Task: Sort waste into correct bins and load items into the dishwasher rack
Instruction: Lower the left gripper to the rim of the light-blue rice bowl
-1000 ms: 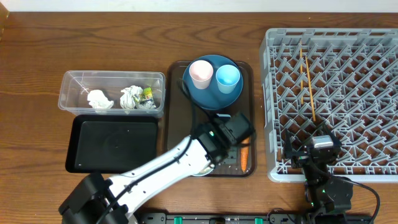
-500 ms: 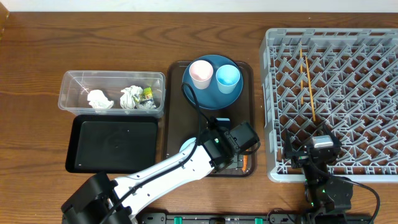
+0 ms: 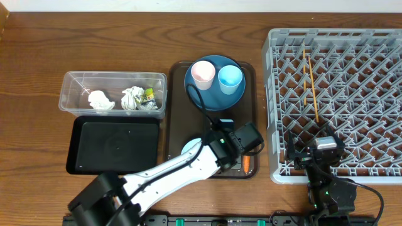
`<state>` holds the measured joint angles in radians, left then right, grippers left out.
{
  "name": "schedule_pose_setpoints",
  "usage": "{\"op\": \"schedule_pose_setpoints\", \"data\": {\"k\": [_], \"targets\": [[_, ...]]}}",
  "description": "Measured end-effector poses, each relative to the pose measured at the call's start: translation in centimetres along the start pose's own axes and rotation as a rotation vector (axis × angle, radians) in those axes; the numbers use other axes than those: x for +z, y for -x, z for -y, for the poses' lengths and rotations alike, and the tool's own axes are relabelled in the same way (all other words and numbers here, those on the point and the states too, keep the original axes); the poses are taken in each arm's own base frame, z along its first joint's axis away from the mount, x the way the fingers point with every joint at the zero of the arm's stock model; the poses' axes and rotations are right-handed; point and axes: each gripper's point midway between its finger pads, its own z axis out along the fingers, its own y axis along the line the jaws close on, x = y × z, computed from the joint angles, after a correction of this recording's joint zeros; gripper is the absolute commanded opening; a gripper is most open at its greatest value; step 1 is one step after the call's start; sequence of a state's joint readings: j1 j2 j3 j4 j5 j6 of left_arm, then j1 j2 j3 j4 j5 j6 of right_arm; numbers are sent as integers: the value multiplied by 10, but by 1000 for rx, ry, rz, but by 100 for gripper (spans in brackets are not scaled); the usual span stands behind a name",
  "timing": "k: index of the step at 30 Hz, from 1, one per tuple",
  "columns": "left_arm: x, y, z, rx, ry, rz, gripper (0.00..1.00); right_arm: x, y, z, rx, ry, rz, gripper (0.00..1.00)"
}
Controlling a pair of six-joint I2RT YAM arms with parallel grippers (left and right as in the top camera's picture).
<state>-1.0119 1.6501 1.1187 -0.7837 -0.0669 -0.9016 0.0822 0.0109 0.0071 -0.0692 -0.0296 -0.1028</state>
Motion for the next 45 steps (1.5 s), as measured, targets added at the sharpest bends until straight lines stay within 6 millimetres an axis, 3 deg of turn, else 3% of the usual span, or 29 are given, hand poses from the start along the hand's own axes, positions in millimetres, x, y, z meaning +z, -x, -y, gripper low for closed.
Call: {"op": "schedule_pose_setpoints", "data": {"k": [7,30,45], "targets": [[18,-7,-4,11,51,-36,41,0,0,0,0,0,0,99],[18,-10,1,31,46,-29,37,0,0,0,0,0,0,99],[28,-18,-12,36,81,-36,36,0,0,0,0,0,0,99]]}}
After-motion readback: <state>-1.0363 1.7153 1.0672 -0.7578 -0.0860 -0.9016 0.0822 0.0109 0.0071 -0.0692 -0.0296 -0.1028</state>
